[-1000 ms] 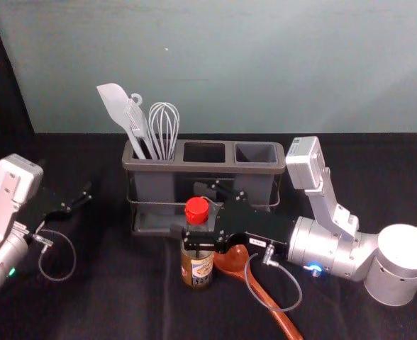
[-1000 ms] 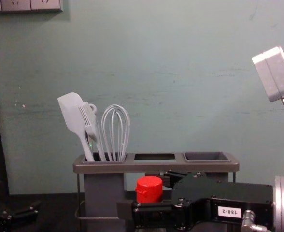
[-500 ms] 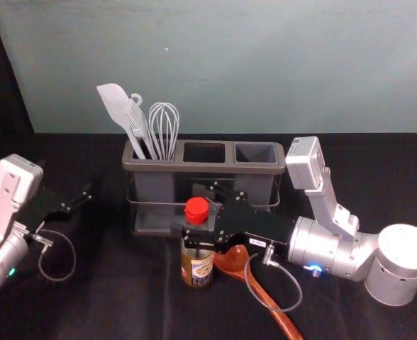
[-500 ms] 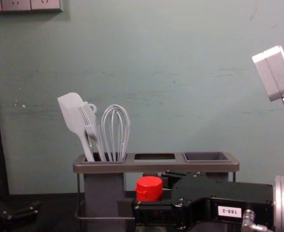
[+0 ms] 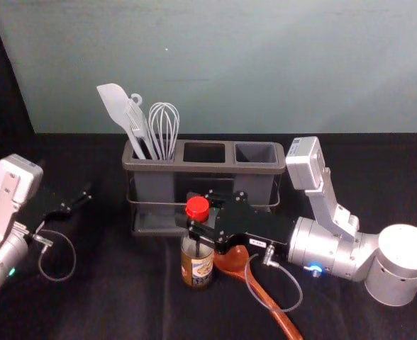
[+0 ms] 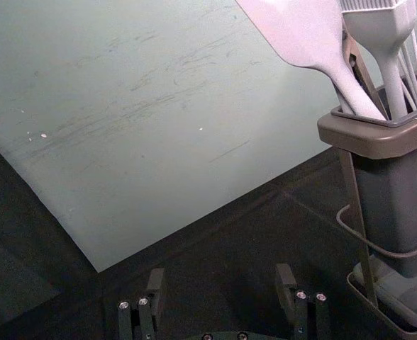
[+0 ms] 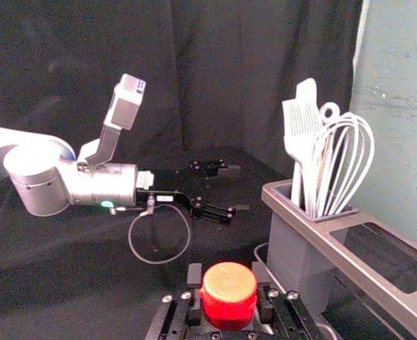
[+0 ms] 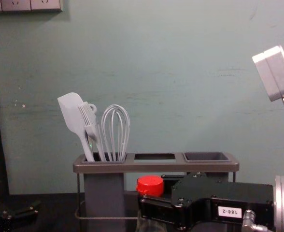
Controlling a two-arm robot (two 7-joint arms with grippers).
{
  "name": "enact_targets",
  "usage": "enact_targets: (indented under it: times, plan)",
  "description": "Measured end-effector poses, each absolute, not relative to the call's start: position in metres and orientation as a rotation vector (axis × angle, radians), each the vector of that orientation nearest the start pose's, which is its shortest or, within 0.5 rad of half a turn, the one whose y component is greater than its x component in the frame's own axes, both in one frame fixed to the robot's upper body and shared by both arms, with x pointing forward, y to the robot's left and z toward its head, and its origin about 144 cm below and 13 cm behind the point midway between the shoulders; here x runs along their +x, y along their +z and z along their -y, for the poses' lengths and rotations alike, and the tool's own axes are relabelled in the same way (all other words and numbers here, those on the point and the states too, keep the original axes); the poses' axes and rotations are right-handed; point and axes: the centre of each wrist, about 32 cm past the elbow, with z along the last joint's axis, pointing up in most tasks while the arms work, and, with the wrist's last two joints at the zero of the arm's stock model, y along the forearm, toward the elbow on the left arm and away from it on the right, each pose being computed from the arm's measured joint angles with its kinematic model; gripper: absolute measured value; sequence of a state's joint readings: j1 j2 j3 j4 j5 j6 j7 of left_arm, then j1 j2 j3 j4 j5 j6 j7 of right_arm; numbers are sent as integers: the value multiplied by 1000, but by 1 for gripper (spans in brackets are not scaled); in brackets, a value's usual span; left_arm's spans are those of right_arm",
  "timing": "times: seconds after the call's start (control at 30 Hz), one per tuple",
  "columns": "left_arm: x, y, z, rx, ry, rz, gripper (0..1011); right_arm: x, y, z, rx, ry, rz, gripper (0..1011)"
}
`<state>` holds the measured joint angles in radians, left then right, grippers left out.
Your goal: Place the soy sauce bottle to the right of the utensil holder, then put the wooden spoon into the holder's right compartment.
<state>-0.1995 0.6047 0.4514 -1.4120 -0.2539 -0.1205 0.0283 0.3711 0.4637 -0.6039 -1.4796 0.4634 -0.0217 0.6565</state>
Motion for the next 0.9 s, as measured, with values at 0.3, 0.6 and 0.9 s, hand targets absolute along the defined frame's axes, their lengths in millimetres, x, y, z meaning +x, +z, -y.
enact_targets:
  times: [0.3,0.6,0.9]
  plan:
    - [489,1140,-310,304,1248,285,1011,518,1188,208,-86,-427,82,386]
    - [489,1140,-310,304,1248,285,1011,507,1199,210,-79,-436,116,386]
    - [489,1140,-310,304,1248,285,1012,474,1218,230,-54,-488,141,386]
